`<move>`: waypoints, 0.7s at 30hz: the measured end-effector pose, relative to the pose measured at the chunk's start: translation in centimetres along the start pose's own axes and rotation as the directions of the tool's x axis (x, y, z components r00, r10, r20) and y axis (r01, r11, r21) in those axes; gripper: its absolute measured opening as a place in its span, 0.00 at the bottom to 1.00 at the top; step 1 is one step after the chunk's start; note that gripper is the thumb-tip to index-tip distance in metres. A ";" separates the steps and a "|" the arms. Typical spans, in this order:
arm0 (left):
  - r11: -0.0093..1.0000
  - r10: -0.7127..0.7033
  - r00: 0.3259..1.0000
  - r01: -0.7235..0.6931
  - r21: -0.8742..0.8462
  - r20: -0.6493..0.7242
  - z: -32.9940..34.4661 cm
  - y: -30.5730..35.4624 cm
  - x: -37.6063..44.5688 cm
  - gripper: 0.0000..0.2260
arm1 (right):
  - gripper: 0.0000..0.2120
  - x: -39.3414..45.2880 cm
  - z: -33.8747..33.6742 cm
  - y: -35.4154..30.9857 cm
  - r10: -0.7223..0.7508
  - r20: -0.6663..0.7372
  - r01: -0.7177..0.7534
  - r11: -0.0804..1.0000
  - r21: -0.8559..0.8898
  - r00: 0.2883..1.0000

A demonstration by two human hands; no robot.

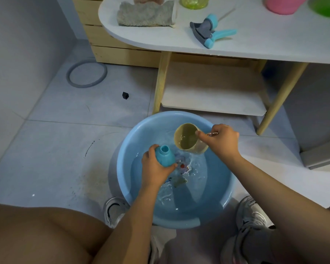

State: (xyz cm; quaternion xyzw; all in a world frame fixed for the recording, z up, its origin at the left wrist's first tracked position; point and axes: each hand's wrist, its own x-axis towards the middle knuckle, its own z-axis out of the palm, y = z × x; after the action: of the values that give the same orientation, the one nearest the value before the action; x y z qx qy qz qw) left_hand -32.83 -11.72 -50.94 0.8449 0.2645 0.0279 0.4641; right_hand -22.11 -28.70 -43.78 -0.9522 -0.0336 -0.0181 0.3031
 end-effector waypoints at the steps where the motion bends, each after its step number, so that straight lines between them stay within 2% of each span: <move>1: 1.000 -0.002 1.000 0.002 0.000 0.001 0.0 0.1 0.0 0.37 | 0.26 0.0 -0.4 -0.4 -0.026 -0.017 0.027 1.000 0.014 1.000; 8: 1.000 0.020 1.000 -0.020 0.009 0.006 0.4 0.5 0.0 0.38 | 0.27 -0.4 -2.2 -2.7 -0.276 -0.117 0.272 0.961 -0.047 0.954; 13: 0.999 0.019 1.000 -0.020 0.025 0.022 0.4 0.6 0.0 0.39 | 0.21 -0.7 -1.9 -3.5 -0.393 -0.189 0.381 0.919 -0.099 0.900; 21: 0.999 0.007 0.999 -0.009 0.040 0.042 0.4 0.6 0.0 0.40 | 0.21 -0.8 -1.7 -3.9 -0.503 -0.279 0.482 0.864 -0.143 0.818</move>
State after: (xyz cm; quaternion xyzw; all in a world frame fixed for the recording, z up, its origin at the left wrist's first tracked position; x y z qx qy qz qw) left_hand -32.40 -12.29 -50.67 0.8556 0.2518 0.0067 0.4523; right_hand -23.26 -26.59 -40.22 -0.9058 -0.2303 -0.2447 0.2581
